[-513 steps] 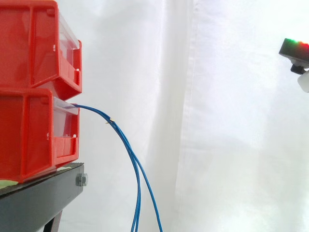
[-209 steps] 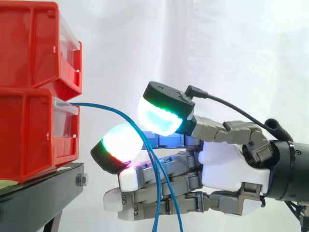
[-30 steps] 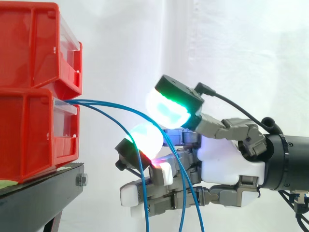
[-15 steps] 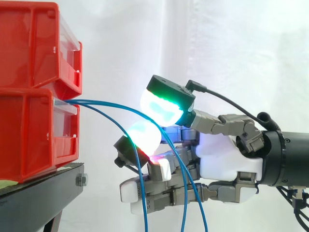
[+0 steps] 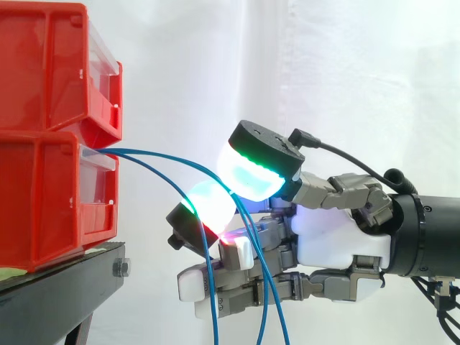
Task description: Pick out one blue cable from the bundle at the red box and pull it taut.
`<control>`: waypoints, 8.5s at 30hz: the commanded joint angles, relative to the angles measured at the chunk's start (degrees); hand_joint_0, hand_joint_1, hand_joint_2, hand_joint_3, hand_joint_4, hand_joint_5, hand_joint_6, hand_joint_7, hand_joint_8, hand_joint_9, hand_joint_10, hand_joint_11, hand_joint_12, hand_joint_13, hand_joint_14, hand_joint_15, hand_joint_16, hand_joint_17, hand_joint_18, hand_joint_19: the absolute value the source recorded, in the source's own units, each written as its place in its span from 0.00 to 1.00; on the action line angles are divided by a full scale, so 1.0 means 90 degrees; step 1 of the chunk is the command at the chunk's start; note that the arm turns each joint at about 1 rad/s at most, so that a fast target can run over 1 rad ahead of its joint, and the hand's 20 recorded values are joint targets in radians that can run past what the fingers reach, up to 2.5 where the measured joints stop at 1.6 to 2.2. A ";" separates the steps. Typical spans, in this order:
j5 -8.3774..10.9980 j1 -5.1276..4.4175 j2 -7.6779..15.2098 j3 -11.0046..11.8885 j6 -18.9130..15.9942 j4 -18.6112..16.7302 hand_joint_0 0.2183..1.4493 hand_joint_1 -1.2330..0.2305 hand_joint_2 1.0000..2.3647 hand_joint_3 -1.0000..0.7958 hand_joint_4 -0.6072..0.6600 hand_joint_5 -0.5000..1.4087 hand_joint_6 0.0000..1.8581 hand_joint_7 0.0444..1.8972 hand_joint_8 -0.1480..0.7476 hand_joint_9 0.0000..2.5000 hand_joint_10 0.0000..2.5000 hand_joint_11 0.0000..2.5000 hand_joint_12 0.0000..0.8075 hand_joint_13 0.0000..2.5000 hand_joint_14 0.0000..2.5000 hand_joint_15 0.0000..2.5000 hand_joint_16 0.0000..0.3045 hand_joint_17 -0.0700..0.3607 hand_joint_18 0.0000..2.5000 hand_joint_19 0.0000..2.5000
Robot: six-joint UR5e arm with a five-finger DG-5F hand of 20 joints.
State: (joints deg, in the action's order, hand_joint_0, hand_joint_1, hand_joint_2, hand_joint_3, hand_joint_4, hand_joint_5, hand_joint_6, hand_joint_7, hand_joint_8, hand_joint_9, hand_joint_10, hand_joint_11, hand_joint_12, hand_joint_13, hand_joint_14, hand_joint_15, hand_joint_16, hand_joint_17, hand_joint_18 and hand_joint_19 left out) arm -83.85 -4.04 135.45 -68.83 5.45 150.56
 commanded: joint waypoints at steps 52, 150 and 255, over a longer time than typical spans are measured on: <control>0.0000 0.0010 -0.0001 0.0001 -0.0019 0.0000 0.28 0.54 0.00 0.28 0.52 0.18 0.46 0.48 0.40 0.43 0.01 0.30 0.14 0.34 0.01 0.16 0.03 0.21 0.20 0.20; -0.0274 0.0049 0.0009 -0.0008 -0.1494 0.0020 0.34 0.26 0.00 0.28 0.52 0.13 0.48 0.42 0.41 0.39 0.01 0.34 0.15 0.37 0.01 0.17 0.03 0.21 0.25 0.19; -0.0596 0.0205 0.0009 -0.0077 -0.2734 0.0020 0.23 0.40 0.00 0.28 0.61 0.12 0.44 0.41 0.52 0.49 0.01 0.29 0.22 0.30 0.00 0.13 0.04 0.22 0.18 0.18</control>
State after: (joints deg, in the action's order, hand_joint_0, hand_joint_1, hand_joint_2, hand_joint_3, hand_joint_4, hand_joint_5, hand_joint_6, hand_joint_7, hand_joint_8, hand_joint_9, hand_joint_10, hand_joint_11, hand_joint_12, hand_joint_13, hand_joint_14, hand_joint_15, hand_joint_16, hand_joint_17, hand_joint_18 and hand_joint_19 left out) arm -89.22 -2.20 135.53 -69.52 -19.16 150.73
